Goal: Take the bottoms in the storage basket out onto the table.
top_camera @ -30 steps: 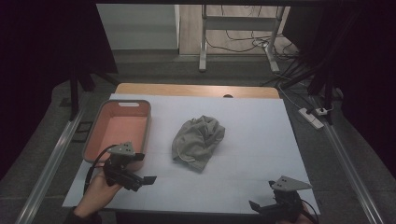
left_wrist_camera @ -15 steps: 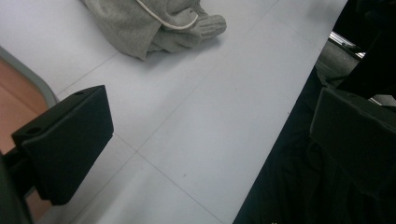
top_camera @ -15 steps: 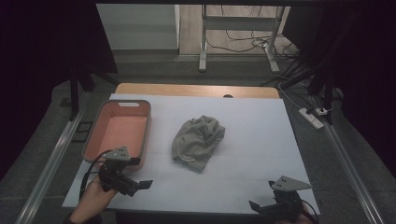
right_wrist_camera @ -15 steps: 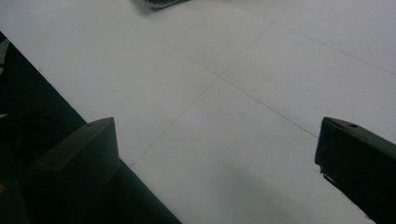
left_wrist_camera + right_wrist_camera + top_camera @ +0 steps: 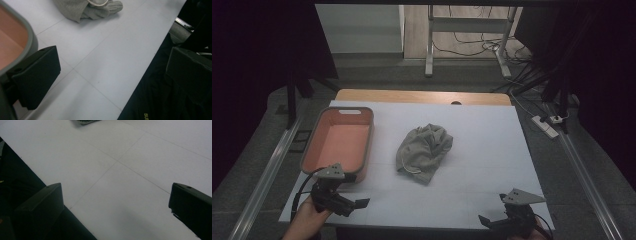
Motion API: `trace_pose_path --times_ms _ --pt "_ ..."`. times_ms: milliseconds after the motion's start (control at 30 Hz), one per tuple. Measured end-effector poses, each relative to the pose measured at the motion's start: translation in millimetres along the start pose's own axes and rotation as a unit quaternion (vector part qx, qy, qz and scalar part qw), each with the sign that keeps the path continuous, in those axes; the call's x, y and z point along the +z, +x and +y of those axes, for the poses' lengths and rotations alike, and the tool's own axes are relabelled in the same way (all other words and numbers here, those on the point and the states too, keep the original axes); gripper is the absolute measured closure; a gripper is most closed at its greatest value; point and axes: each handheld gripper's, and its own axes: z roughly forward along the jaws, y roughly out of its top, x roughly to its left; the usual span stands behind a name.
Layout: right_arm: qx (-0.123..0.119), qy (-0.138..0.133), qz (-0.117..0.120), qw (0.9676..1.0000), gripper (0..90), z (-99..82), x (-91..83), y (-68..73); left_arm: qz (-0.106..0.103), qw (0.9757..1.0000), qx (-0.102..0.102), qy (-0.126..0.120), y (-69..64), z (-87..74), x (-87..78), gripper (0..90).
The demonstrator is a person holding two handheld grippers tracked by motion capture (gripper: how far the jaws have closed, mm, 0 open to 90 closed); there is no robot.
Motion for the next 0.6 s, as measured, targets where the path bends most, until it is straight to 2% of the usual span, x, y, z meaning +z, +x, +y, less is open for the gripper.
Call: trace_pose_path --times_ms 367,600 --pt "0.001 0.001 0.0 1.0 0.0 0.0 0.0 -0.1 0.02 0.9997 -0.013 -0.002 1.4 -21.1 -6.5 0.0" --pt "0.001 0.001 0.0 1.0 0.0 0.2 0.2 0.0 0.026 0.9992 -0.026 -0.015 4.4 -34.3 -11.8 0.0"
